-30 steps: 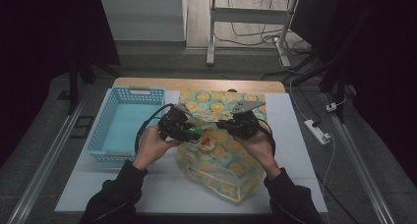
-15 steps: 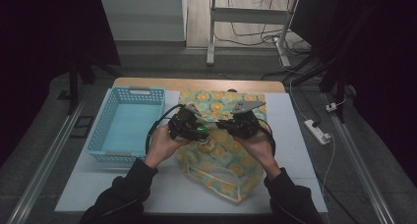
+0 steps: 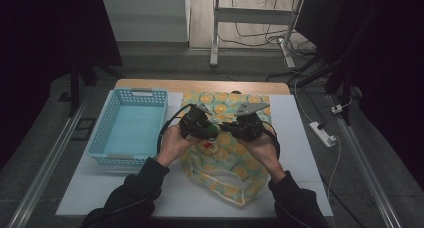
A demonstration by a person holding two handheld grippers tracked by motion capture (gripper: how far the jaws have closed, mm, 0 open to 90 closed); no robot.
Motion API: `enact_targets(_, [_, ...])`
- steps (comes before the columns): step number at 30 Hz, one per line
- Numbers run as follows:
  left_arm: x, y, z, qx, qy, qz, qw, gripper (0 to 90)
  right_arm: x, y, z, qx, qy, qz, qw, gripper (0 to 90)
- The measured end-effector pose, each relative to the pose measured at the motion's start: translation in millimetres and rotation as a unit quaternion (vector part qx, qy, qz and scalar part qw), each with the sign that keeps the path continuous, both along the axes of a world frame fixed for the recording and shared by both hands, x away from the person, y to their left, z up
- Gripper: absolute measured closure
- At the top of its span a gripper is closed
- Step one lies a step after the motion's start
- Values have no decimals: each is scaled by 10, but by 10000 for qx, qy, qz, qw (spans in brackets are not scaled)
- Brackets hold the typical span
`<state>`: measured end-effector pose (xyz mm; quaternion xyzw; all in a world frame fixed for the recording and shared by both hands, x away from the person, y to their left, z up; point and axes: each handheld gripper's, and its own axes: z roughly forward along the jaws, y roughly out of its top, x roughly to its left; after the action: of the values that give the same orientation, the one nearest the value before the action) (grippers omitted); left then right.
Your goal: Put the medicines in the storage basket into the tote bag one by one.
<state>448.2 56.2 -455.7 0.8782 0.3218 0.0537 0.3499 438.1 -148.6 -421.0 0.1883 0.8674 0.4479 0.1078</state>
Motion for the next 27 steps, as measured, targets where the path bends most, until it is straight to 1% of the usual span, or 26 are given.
enact_targets(14, [122,-63,-110,-64,-90,77,9999,514,1,-3,1,4,-8,-11,10000,899])
enact_targets(22, [193,-89,-194,-109,-95,105,9998,514,2,-5,-2,-9,4,-11,10000,899])
enact_targets(24, [207,-88,-210,-185,-99,130,9997,511,2,-3,-5,-11,10,-13,10000,899])
enact_targets(27, [219,-76,-214,-219,-88,163,9996,502,2,-3,-7,-17,14,-16,10000,899])
